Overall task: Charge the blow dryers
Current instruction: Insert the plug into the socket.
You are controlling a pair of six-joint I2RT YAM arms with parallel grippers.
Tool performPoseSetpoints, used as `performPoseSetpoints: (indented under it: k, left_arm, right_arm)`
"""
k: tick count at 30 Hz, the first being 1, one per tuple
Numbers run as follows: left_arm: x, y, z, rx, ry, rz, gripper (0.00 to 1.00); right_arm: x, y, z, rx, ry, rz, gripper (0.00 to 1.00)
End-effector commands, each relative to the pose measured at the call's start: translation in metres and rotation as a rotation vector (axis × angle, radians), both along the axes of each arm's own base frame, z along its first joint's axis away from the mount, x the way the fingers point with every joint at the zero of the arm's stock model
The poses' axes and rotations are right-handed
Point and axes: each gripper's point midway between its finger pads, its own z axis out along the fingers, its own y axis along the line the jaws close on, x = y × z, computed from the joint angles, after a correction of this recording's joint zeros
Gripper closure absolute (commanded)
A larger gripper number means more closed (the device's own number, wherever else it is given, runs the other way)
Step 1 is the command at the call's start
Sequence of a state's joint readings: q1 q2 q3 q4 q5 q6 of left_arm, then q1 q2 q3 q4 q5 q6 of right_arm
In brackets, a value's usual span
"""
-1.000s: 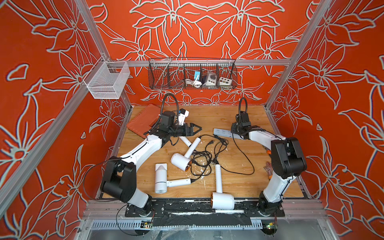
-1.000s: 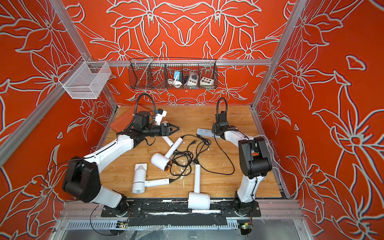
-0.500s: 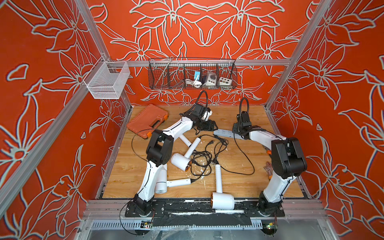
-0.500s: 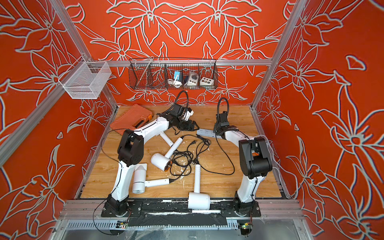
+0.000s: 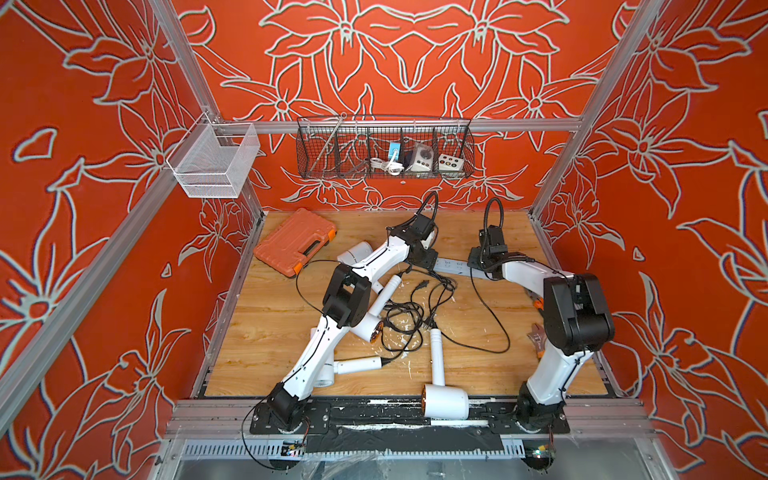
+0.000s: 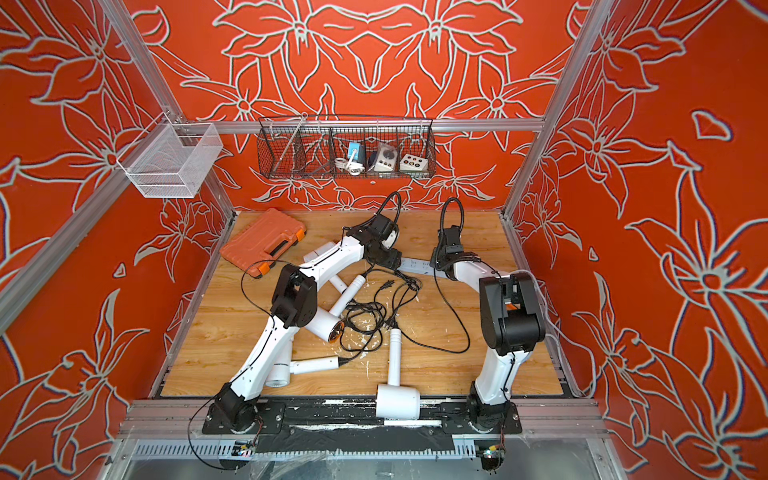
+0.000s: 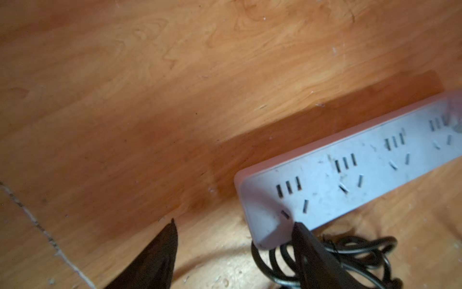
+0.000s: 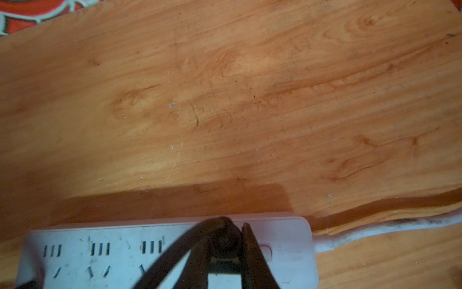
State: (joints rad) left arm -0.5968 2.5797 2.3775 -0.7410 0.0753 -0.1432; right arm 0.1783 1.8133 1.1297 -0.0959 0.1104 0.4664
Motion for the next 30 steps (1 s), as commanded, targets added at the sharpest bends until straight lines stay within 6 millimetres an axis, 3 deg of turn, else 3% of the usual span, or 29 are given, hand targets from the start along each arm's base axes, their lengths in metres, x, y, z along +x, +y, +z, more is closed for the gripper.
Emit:
performPoseSetpoints:
  k: [1, 7, 20, 30]
  left_arm:
    - [0.004, 0.011, -0.018, 0.112, -0.023, 0.016, 0.28]
    - [0.000, 0.017, -0.041, 0.160, 0.009, 0.021, 0.28]
    - [-0.003, 0.022, -0.046, 0.185, 0.023, 0.018, 0.28]
    - [-0.007, 0.019, -0.047, 0.171, 0.039, 0.009, 0.28]
  right_arm:
    - [-0.005, 0.002, -0.011, 0.025, 0.020, -0.010, 1.00]
    - [-0.006, 0.006, -0.011, 0.039, 0.027, -0.004, 1.00]
    - [-0.006, 0.013, -0.013, 0.001, 0.041, -0.017, 1.00]
    - [0.005, 0.008, -0.012, -0.048, -0.039, -0.028, 1.00]
